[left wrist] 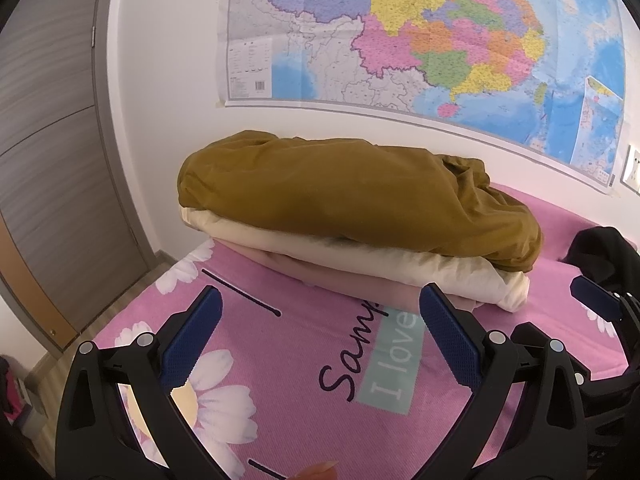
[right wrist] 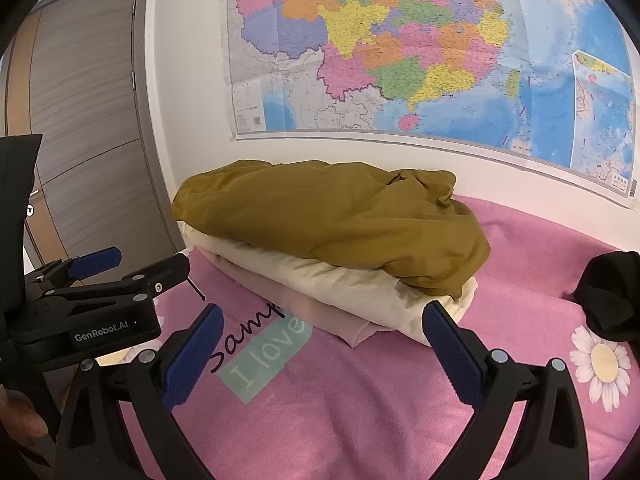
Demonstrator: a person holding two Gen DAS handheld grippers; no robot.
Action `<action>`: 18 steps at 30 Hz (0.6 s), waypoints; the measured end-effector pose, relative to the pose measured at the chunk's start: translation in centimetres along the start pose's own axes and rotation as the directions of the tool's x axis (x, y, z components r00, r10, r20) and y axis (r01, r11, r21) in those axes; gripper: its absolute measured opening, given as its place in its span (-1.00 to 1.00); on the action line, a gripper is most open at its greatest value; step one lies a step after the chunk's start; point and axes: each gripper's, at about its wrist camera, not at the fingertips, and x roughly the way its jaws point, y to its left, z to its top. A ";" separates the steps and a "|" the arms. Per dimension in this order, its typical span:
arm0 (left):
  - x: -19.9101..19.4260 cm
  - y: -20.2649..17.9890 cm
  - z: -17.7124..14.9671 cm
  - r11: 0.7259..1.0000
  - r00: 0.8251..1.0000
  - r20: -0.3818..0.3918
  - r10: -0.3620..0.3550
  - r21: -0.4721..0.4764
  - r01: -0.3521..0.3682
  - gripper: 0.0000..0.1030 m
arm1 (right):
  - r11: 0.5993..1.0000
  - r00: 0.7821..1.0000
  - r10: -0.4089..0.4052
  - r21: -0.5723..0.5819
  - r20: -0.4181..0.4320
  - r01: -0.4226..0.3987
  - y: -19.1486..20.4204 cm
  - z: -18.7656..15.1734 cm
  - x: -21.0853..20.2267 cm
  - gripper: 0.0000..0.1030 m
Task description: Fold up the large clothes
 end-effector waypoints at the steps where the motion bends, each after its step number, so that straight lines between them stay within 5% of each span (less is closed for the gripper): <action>1: 0.0 0.0 0.0 1.000 1.000 -0.001 -0.002 0.001 0.002 0.89 | 1.000 1.000 0.000 0.000 0.001 0.000 0.0 0.0 0.0 0.88; 18: 0.0 0.0 0.0 1.000 1.000 -0.001 -0.002 0.000 0.002 0.89 | 1.000 1.000 -0.001 0.000 0.001 0.001 -0.1 -0.1 -0.5 0.88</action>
